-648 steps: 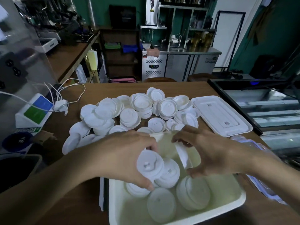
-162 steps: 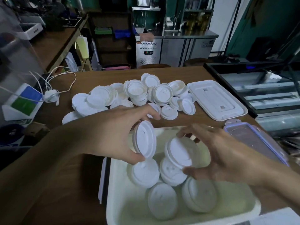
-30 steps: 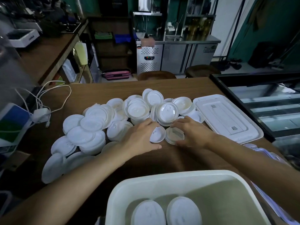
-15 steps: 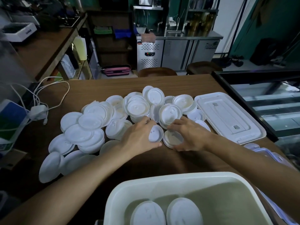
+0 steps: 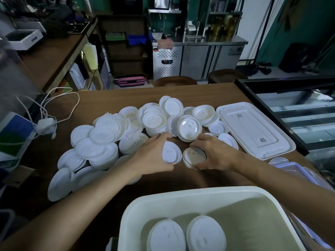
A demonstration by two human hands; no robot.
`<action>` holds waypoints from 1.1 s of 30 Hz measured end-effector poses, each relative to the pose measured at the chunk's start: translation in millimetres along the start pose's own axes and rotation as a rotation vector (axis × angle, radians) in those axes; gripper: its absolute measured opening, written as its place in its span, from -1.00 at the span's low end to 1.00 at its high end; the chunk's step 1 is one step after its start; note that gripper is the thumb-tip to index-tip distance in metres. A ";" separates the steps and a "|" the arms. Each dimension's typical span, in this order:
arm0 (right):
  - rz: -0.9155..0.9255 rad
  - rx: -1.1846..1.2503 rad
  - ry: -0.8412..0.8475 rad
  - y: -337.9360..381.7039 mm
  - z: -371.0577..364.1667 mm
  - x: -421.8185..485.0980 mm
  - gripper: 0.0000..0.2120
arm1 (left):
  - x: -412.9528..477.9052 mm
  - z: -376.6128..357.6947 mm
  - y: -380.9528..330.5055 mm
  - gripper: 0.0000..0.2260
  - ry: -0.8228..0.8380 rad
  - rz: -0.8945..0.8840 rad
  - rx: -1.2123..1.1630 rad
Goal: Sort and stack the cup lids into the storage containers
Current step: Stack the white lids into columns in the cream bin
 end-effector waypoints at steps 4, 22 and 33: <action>-0.016 0.023 0.038 1.4 -1.1 2.1 -0.34 | -11.2 11.4 -0.5 -0.21 -0.008 0.000 -0.107; 0.122 0.254 -0.248 88.4 119.8 -94.1 -0.38 | -103.1 107.7 -85.4 -0.24 -0.079 -0.270 -0.210; 0.180 0.177 -0.154 131.0 92.7 -177.7 -0.37 | -160.8 95.7 -121.5 -0.39 0.082 -0.334 0.024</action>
Point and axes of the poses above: each hand's wrist, its own x-axis towards the middle knuckle, its own z-axis out of the back of the hand, y = z × x, the point moved 6 cm from there along x, towards the middle knuckle, and after that the axes turned 4 degrees about -y, right-handed, at the moved point
